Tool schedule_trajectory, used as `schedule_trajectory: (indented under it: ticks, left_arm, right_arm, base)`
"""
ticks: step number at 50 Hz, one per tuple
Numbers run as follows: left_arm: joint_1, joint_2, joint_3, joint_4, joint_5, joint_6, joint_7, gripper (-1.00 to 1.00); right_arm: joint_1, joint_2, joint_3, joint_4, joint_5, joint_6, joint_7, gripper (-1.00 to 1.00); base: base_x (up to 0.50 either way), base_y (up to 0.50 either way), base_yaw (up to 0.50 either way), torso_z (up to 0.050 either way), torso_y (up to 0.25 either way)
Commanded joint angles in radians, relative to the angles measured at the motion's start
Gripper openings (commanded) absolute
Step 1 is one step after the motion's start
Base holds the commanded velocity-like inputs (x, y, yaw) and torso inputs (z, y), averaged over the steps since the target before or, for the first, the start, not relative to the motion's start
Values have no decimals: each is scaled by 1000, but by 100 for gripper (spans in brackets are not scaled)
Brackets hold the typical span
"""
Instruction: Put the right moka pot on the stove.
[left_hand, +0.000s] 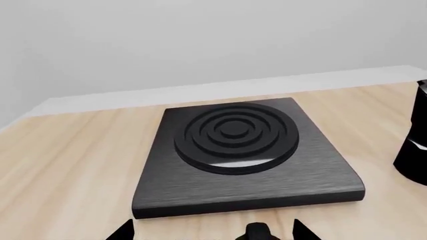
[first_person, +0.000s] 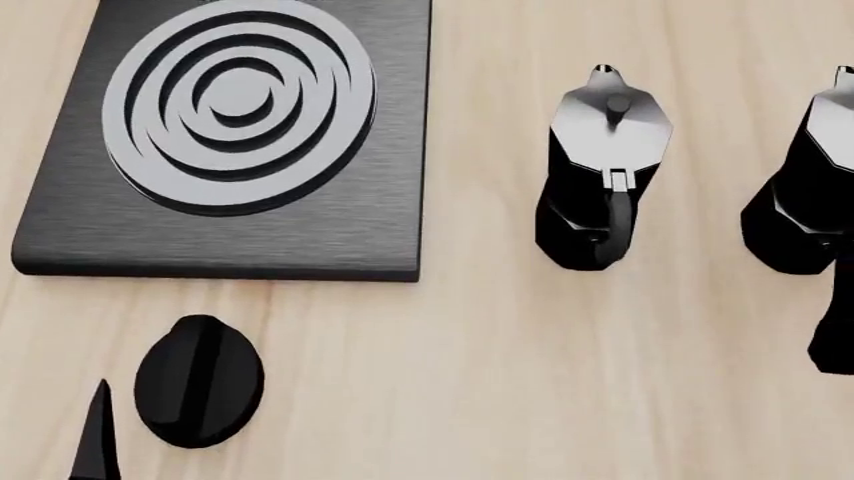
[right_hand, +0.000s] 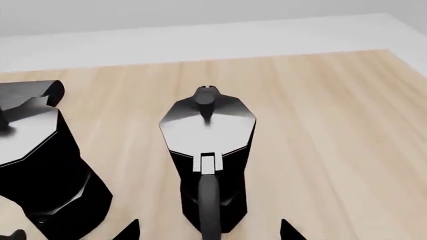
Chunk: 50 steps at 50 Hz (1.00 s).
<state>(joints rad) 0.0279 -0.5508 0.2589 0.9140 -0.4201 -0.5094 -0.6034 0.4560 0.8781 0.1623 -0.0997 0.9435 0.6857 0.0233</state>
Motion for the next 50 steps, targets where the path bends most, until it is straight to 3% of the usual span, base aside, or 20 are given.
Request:
schedule_trajectory:
  ticks: [1,50]
  left_arm:
    - [0,-2,0,-5,-4,6,-2,100]
    - [-12,-19,21,9,-3,-10,-27,100]
  right_arm:
    - [20,-7,-36,10,-17,7,-2,100]
    - [188,-72,-197,230,-159,-51,-75,100]
  base:
    - [0,0,0,0,0]
    - [0,0,0,0,0]
